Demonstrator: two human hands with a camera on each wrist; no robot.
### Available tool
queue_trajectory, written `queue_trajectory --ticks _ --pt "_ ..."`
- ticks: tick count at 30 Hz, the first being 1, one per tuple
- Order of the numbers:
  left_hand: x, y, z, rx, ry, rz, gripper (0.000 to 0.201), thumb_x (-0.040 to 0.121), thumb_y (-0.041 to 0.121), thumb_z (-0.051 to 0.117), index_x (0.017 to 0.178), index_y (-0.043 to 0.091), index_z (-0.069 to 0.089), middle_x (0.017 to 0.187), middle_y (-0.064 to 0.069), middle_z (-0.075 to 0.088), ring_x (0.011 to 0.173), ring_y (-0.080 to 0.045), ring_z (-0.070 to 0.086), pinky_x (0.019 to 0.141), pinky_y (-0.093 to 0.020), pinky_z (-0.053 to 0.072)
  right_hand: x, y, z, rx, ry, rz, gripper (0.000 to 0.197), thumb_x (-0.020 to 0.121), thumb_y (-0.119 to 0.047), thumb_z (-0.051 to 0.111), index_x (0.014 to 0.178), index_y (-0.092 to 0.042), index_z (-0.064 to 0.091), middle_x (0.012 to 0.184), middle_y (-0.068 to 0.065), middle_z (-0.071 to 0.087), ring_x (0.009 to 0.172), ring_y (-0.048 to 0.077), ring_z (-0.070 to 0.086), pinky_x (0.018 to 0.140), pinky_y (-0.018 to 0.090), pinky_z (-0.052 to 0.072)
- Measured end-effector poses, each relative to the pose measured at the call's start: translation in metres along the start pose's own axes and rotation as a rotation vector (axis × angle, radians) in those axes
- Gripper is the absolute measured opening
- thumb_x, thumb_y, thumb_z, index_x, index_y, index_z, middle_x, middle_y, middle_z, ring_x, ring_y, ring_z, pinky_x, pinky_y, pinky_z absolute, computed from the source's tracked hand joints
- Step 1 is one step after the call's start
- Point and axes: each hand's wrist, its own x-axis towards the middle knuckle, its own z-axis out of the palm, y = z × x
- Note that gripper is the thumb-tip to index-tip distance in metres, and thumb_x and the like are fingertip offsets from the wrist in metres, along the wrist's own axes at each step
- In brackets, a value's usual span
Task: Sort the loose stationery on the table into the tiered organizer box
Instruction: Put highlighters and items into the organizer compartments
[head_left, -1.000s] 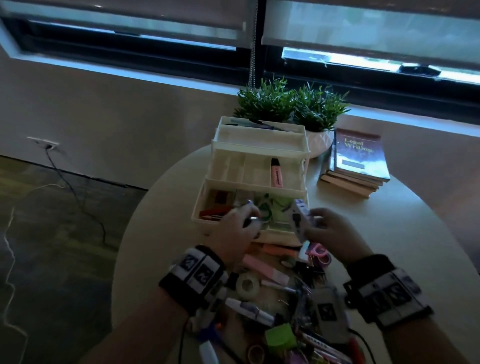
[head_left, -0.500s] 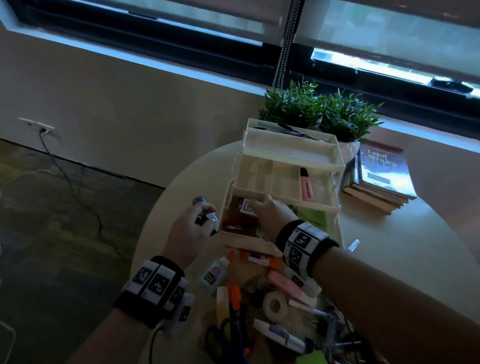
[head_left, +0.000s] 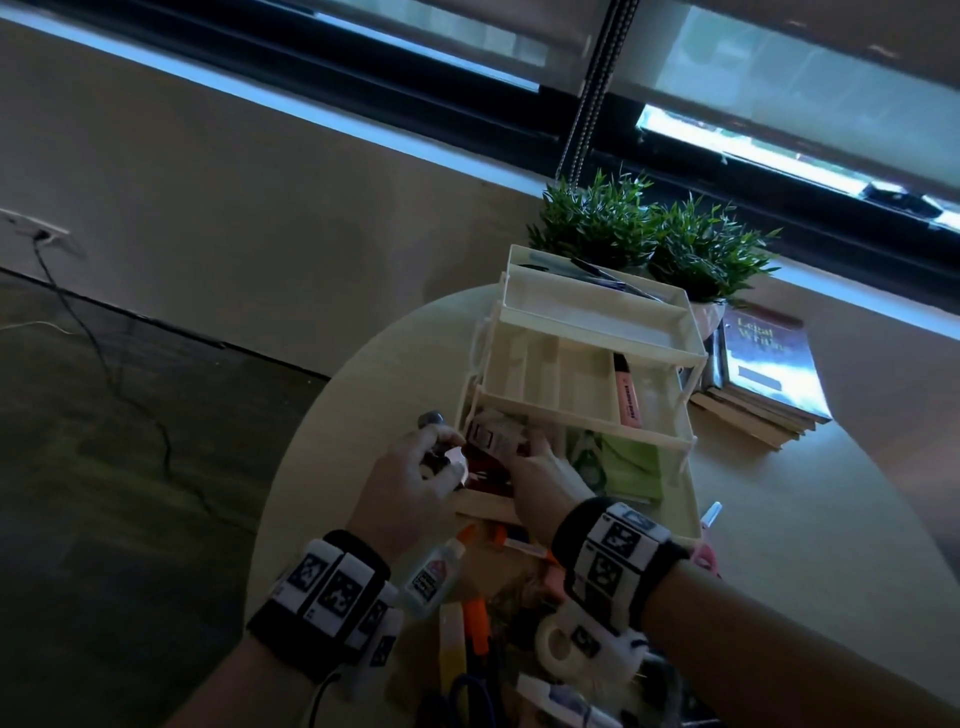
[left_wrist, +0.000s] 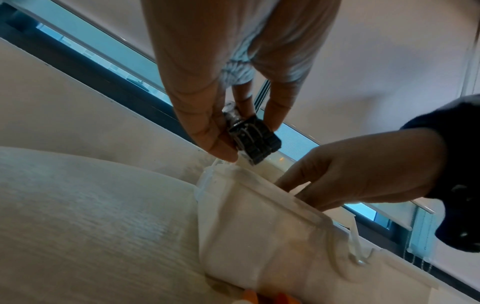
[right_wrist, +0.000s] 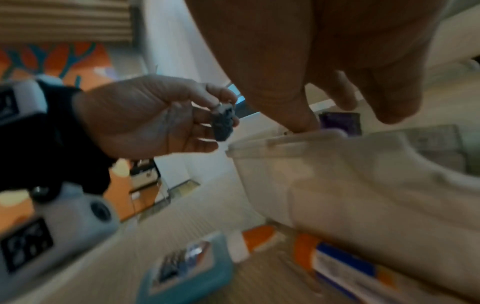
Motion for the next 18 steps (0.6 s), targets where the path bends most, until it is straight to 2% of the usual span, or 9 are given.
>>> queue_trajectory --ticks 3,8,11,14,16,18 --pt "0.002 -0.001 0.001 0.005 -0.018 0.008 0.016 0.087 0.015 0.06 0.094 0.028 0.058 0.097 0.006 0.063 0.084 0.002 0.055 0.068 -0.006 0.039 0.012 0.005 0.009 0.145 0.045 0.087 0.06 0.092 -0.008 0.043 0.145 -0.018 0.017 0.142 0.02 0.023 0.115 0.041 0.048 0.097 0.043 0.044" --pt "0.005 -0.002 0.006 0.026 -0.052 0.013 0.015 0.087 0.016 0.06 0.094 0.029 0.057 0.098 0.006 0.062 0.091 -0.01 0.057 0.07 -0.01 0.041 0.031 0.013 0.005 0.23 0.005 0.204 0.057 0.094 -0.02 0.046 0.144 -0.02 0.018 0.146 0.019 0.022 0.123 0.037 0.042 0.1 0.042 0.04" --pt "0.007 -0.003 0.007 0.032 -0.045 0.0 0.015 0.086 0.016 0.06 0.094 0.03 0.057 0.099 0.005 0.062 0.092 -0.012 0.058 0.07 -0.014 0.042 0.039 0.012 0.002 0.234 -0.012 0.212 0.05 0.097 -0.024 0.039 0.143 -0.021 0.021 0.144 0.018 0.027 0.126 0.036 0.04 0.101 0.044 0.039" --pt "0.009 -0.005 0.006 0.016 -0.049 -0.022 0.016 0.085 0.017 0.061 0.094 0.03 0.059 0.099 0.002 0.065 0.093 -0.014 0.061 0.073 -0.022 0.045 0.041 0.008 0.001 0.243 -0.027 0.212 0.045 0.096 -0.024 0.037 0.139 -0.016 0.026 0.137 0.018 0.041 0.118 0.033 0.048 0.095 0.041 0.043" --pt "0.01 -0.005 0.005 0.014 -0.057 -0.019 0.015 0.086 0.017 0.061 0.095 0.029 0.059 0.098 0.002 0.065 0.091 -0.013 0.061 0.071 -0.021 0.045 0.042 0.005 0.003 0.248 -0.021 0.217 0.037 0.096 -0.024 0.039 0.13 -0.009 0.038 0.125 0.017 0.053 0.11 0.03 0.056 0.088 0.037 0.047" --pt "0.01 -0.005 0.005 0.024 -0.063 -0.012 0.015 0.086 0.017 0.061 0.096 0.027 0.06 0.096 0.003 0.065 0.089 -0.012 0.061 0.067 -0.015 0.044 0.044 0.002 0.003 0.274 -0.02 0.264 0.024 0.097 -0.023 0.041 0.106 -0.006 0.055 0.11 0.014 0.061 0.105 0.028 0.06 0.08 0.032 0.048"
